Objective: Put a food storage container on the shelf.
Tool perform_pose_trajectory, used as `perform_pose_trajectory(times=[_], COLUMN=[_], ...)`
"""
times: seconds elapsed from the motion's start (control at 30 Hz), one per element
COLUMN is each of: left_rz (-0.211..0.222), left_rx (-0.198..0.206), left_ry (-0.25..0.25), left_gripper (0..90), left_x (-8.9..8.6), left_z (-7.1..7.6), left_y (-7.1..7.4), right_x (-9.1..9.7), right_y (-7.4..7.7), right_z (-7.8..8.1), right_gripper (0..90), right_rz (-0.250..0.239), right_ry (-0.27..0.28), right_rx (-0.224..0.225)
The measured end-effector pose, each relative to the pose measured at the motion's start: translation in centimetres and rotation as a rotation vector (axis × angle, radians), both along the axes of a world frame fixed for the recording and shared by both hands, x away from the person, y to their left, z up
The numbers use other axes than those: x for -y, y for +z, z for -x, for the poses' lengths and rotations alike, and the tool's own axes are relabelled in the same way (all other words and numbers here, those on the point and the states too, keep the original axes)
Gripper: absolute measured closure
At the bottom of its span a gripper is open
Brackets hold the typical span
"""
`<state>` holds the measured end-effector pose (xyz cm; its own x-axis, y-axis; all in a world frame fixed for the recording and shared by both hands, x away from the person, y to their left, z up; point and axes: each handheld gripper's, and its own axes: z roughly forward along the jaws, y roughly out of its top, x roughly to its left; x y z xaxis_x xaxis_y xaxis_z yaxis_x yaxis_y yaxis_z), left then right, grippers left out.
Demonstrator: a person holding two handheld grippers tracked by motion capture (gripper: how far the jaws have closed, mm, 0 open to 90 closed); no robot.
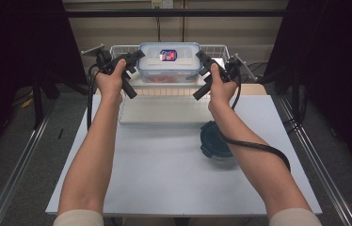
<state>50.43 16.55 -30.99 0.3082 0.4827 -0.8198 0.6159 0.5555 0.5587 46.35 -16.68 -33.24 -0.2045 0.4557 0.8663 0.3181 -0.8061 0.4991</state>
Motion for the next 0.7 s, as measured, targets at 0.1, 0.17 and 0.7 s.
perform_pose_trajectory(times=[0.1, 0.17, 0.7], left_rz=[0.000, 0.006, -0.012], left_rx=[-0.001, 0.004, -0.012], left_ry=[0.002, 0.006, 0.031], left_gripper=[53.7, 53.7, 53.5], left_x=[0.1, 0.1, 0.1], left_z=[-0.3, -0.5, -1.3], left_y=[-0.1, -0.2, -0.7], right_x=[-0.1, -0.1, -0.7], right_y=[0.0, 0.0, -0.2], right_z=[-0.3, -0.3, -1.8], right_gripper=[57.6, 57.6, 52.8], right_rz=[0.014, 0.017, 0.098], right_ry=[-0.007, -0.009, -0.016], right_rx=[-0.003, -0.010, -0.012])
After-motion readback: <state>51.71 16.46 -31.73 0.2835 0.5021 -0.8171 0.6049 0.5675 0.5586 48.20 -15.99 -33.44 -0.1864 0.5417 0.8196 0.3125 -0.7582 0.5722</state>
